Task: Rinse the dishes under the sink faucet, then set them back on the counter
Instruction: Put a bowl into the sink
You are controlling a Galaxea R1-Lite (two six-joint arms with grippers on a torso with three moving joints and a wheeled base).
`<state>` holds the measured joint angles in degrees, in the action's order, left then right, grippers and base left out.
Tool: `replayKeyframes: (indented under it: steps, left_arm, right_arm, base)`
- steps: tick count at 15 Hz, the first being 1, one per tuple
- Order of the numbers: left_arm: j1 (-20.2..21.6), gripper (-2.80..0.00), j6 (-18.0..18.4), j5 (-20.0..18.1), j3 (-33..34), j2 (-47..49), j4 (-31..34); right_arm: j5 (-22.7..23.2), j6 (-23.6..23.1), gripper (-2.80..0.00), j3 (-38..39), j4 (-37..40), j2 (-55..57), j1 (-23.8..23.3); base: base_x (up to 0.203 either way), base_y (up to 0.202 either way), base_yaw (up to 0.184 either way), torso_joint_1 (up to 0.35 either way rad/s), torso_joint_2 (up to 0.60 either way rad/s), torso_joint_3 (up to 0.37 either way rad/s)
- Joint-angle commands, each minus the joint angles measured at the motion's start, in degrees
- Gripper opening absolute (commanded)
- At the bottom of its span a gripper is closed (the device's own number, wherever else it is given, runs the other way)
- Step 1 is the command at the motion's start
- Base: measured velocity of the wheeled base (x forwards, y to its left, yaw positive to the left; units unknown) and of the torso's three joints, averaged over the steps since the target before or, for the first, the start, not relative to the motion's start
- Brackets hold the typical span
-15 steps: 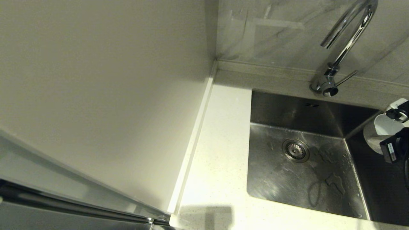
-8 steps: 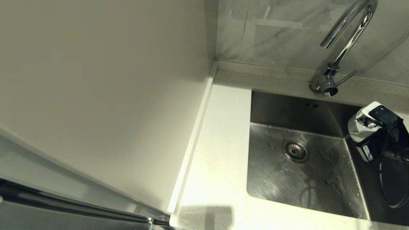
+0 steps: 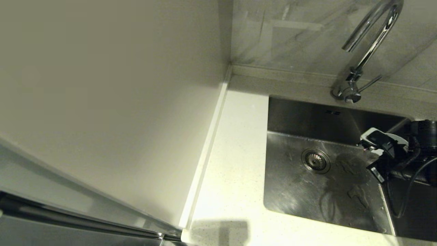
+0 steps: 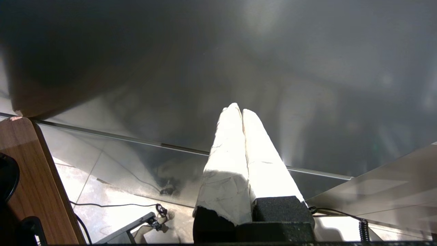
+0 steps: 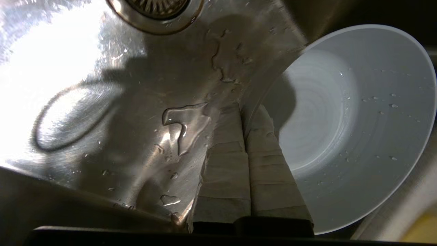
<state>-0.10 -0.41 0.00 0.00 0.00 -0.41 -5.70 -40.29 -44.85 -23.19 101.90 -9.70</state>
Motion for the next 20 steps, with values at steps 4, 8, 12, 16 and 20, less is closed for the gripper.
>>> replayKeyframes:
  steps: [4, 8, 12, 16, 20]
  left_arm:
    - [0.01, -2.8, -0.03, 0.0, 0.17, 0.0, -0.02]
    - [0.01, -2.8, -0.03, 0.0, 0.17, 0.0, -0.02]
    - [0.01, -2.8, -0.03, 0.0, 0.18, 0.0, -0.02]
    - [0.01, -2.8, -0.03, 0.0, 0.18, 0.0, -0.02]
    - [0.01, -2.8, -0.03, 0.0, 0.11, 0.0, -0.02]
  right_arm:
    - [-2.78, 0.47, -2.8, -8.93, 6.5, 11.07, 0.4]
    - [-3.13, 4.03, -2.8, -16.34, 12.38, 16.63, 0.77]
    - [-3.23, 10.18, -2.8, -26.29, 17.91, 22.23, 1.7]
    - [-5.64, 17.49, -2.8, -30.41, 18.32, 26.46, 2.17]
    - [-7.4, 22.76, -2.8, -36.41, 18.35, 30.99, 2.06]
  base:
    - [0.0, 0.0, 0.0, 0.0, 0.0, 0.0]
    - [0.0, 0.0, 0.0, 0.0, 0.0, 0.0]
    - [0.0, 0.0, 0.0, 0.0, 0.0, 0.0]
    - [0.0, 0.0, 0.0, 0.0, 0.0, 0.0]
    - [0.0, 0.0, 0.0, 0.0, 0.0, 0.0]
